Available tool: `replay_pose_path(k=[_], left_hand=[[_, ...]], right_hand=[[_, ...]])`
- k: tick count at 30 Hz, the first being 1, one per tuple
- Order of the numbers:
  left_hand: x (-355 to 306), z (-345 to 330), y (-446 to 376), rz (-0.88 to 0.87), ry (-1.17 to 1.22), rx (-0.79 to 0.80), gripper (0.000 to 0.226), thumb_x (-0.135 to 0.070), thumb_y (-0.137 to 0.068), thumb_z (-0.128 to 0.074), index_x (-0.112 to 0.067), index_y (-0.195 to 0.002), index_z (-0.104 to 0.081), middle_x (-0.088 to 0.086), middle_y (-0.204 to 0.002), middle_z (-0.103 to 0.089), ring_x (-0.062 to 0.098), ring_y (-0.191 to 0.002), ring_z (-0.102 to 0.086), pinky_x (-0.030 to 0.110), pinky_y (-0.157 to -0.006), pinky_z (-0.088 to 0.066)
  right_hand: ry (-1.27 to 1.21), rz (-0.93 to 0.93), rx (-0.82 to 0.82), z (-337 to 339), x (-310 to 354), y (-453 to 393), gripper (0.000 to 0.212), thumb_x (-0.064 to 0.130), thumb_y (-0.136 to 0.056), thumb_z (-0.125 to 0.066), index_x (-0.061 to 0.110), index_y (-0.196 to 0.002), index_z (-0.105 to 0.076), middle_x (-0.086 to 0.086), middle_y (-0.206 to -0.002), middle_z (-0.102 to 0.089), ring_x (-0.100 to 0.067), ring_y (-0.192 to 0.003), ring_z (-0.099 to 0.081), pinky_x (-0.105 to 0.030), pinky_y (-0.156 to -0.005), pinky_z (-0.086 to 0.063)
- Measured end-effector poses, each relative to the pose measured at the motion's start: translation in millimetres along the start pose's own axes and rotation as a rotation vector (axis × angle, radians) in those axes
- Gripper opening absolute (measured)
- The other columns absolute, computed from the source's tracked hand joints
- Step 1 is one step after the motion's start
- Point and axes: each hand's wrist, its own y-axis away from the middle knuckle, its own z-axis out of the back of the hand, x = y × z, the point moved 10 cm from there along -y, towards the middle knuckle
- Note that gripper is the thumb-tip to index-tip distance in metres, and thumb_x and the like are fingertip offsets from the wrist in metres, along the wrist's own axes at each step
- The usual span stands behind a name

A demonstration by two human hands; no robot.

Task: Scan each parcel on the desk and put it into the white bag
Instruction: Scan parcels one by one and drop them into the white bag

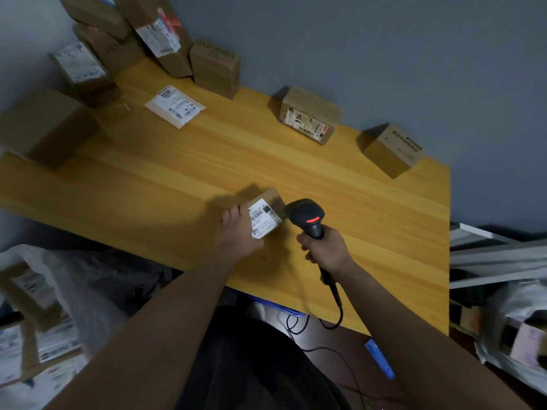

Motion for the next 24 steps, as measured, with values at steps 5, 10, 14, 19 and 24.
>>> replay_pose_path(k=[5, 10, 14, 19, 24], left_hand=[[34.6, 17.6, 35.6, 0.074, 0.099, -0.110, 0.096, -0.048, -0.065, -0.079, -0.008, -0.137, -0.030, 0.010, -0.126, -0.037, 0.028, -0.121, -0.034, 0.037, -0.095, -0.035], [102.3, 69.5, 105.5, 0.226, 0.194, -0.377, 0.094, -0.056, -0.062, -0.074, -0.006, -0.132, -0.038, 0.012, -0.121, -0.042, 0.030, -0.115, -0.037, 0.040, -0.094, -0.036], [165.8, 106.9, 174.4, 0.407, 0.241, -0.558, 0.098, -0.066, -0.059, -0.062, 0.000, -0.129, -0.041, 0.017, -0.120, -0.046, 0.034, -0.113, -0.042, 0.044, -0.095, -0.036], [250.8, 131.6, 270.6, 0.649, 0.271, -0.786, 0.105, -0.069, -0.056, -0.052, 0.005, -0.129, -0.041, 0.023, -0.117, -0.048, 0.039, -0.114, -0.043, 0.047, -0.096, -0.034], [319.5, 126.1, 348.6, 0.833, 0.317, -0.828, 0.104, -0.069, -0.055, -0.060, -0.001, -0.131, -0.040, 0.019, -0.122, -0.046, 0.036, -0.116, -0.040, 0.044, -0.093, -0.036]], right_hand=[[0.012, 0.053, 0.049, -11.2, 4.9, 3.1, 0.008, 0.017, -0.089, -0.066, 0.011, -0.088, -0.061, -0.009, -0.075, -0.063, -0.017, -0.056, -0.057, -0.032, -0.058, -0.046], [0.114, 0.155, 0.148, -63.5, 36.5, 4.5, 0.011, 0.015, -0.090, -0.065, 0.006, -0.094, -0.062, -0.012, -0.079, -0.063, -0.020, -0.059, -0.058, -0.035, -0.062, -0.047], [0.235, 0.276, 0.274, -135.1, 81.4, 22.8, 0.015, 0.013, -0.088, -0.064, 0.000, -0.095, -0.063, -0.014, -0.078, -0.063, -0.019, -0.057, -0.058, -0.032, -0.059, -0.047], [0.353, 0.403, 0.444, -231.9, 123.8, 64.3, 0.011, 0.013, -0.086, -0.066, 0.006, -0.079, -0.060, -0.014, -0.074, -0.062, -0.022, -0.059, -0.058, -0.033, -0.060, -0.047], [0.450, 0.469, 0.553, -309.0, 137.1, 103.5, 0.014, 0.013, -0.086, -0.066, 0.012, -0.074, -0.059, -0.008, -0.067, -0.060, -0.017, -0.054, -0.056, -0.032, -0.058, -0.044]])
